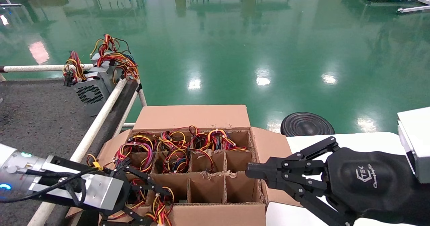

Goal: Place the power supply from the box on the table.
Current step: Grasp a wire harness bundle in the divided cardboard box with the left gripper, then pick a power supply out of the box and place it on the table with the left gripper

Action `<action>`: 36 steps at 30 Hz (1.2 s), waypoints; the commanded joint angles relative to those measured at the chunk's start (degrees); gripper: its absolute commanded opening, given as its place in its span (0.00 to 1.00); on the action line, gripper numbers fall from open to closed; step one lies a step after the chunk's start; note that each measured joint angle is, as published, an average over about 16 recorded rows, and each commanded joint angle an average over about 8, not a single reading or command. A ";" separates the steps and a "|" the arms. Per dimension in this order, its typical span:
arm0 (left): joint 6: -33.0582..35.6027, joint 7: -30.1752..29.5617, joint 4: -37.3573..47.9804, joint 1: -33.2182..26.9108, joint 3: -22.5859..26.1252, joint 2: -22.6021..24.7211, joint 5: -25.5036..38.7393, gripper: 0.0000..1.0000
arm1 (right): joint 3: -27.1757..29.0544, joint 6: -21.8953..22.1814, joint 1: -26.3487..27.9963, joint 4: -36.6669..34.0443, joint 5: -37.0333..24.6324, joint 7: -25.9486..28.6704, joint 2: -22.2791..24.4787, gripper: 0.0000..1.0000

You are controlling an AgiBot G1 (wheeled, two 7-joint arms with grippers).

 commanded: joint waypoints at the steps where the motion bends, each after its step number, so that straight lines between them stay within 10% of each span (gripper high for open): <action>1: 0.08 0.16 0.20 0.01 0.05 -0.04 -0.30 0.00 | 0.00 0.00 0.00 0.00 0.00 0.00 0.00 0.00; 36: 0.80 1.58 1.95 -1.30 -2.65 -2.31 -5.16 0.00 | 0.00 0.00 0.00 0.00 0.00 0.00 0.00 0.00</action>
